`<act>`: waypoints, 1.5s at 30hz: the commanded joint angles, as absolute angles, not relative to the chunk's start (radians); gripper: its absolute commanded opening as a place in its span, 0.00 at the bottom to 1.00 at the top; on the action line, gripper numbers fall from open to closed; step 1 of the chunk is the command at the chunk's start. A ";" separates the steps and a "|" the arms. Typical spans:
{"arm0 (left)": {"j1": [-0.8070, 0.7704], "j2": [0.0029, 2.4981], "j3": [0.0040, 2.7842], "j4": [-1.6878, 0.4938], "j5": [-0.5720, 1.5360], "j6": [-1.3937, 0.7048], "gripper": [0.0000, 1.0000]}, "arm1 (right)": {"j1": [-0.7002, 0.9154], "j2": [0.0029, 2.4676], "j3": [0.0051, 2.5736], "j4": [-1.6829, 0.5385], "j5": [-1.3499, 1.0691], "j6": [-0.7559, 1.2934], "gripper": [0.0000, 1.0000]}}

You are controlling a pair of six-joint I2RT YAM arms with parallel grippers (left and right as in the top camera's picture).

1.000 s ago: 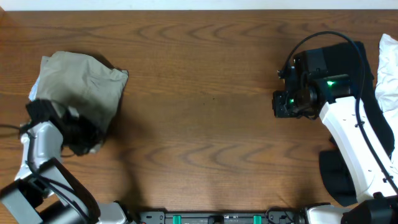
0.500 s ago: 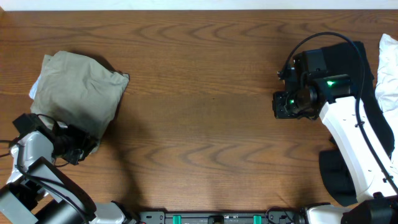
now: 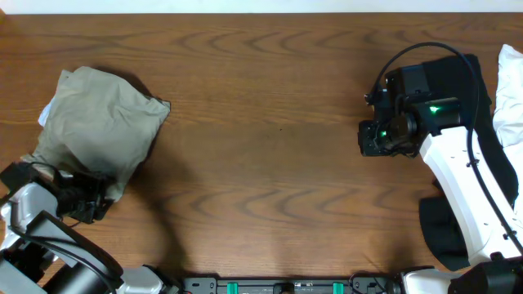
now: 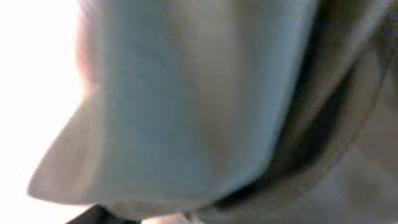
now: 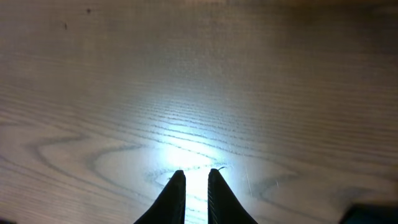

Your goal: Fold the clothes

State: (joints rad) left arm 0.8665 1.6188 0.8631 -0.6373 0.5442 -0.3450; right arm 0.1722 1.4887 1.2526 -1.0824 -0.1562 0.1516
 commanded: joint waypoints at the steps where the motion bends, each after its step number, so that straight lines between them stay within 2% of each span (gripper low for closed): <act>1: 0.900 1.657 0.867 -0.594 0.543 -0.380 0.60 | 0.167 1.477 1.251 -1.090 -0.146 0.140 0.12; 19: 0.900 1.699 0.867 -0.169 0.545 -0.597 0.60 | 0.167 1.477 1.251 -1.118 -0.146 0.141 0.12; 27: 0.910 1.698 0.868 -0.183 0.522 -0.595 0.60 | 0.167 1.477 1.251 -1.118 -0.146 0.141 0.12; 29: 0.924 1.697 0.868 -0.237 0.446 -0.601 0.55 | 0.167 1.477 1.251 -1.119 -0.146 0.141 0.12; 33: 0.957 1.697 0.868 -0.330 0.305 -0.630 0.55 | 0.167 1.477 1.251 -1.118 -0.146 0.141 0.12; 45: 0.967 1.697 0.868 -0.289 0.298 -0.635 0.56 | 0.167 1.477 1.251 -1.111 -0.146 0.141 0.13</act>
State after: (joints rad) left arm 0.9596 1.6947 0.8623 -0.2943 0.3351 -0.6262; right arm 0.1722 1.4887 1.2526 -1.1107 -0.1528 0.1516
